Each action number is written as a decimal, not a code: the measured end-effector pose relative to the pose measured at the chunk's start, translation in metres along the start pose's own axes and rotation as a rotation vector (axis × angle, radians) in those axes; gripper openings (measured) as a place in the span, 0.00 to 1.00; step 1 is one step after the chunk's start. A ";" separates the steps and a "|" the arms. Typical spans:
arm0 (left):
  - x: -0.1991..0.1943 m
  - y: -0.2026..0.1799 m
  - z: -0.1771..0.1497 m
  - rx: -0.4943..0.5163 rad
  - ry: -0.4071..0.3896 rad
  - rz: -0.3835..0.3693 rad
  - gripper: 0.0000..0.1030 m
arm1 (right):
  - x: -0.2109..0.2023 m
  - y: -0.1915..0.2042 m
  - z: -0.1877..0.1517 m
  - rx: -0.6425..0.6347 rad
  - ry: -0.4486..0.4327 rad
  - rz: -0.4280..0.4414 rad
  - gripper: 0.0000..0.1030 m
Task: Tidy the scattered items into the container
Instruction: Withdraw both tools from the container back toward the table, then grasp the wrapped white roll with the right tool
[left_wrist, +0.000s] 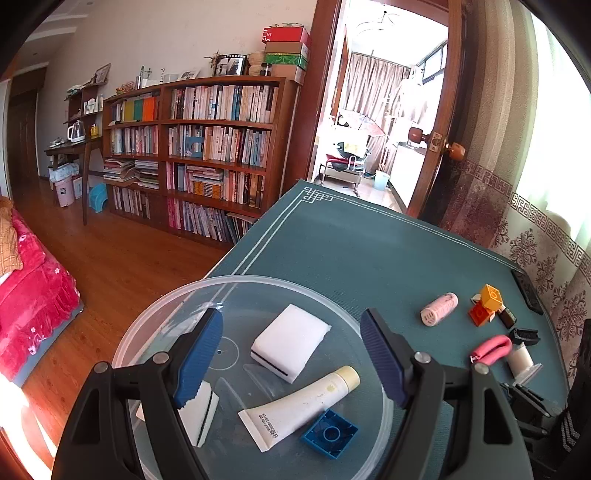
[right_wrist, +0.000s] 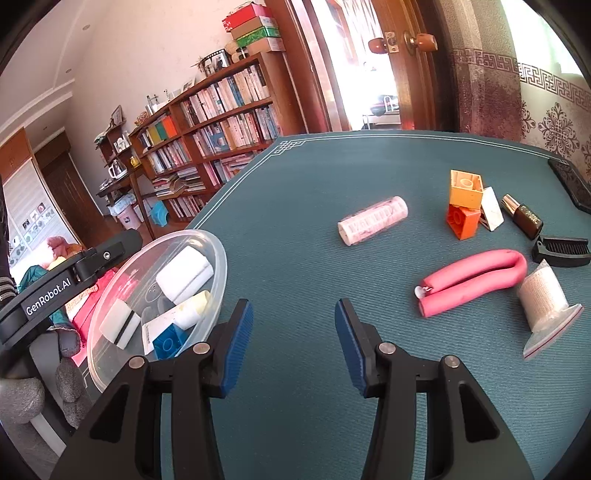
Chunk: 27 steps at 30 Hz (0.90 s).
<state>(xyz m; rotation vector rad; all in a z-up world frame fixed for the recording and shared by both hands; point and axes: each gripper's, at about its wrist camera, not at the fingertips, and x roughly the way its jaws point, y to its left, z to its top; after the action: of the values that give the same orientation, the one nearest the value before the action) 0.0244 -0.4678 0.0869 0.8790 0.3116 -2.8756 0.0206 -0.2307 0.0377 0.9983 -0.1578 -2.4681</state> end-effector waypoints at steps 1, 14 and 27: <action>0.001 -0.003 0.000 0.006 0.003 -0.003 0.78 | -0.002 -0.005 0.001 0.010 -0.005 -0.007 0.54; 0.010 -0.055 -0.011 0.085 0.061 -0.080 0.78 | -0.044 -0.075 0.005 0.115 -0.100 -0.119 0.63; 0.029 -0.117 -0.021 0.188 0.129 -0.173 0.78 | -0.070 -0.135 0.004 0.157 -0.162 -0.292 0.63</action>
<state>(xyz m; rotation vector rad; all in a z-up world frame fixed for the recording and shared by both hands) -0.0085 -0.3509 0.0725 1.1247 0.1365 -3.0526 0.0101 -0.0789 0.0474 0.9407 -0.2798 -2.8423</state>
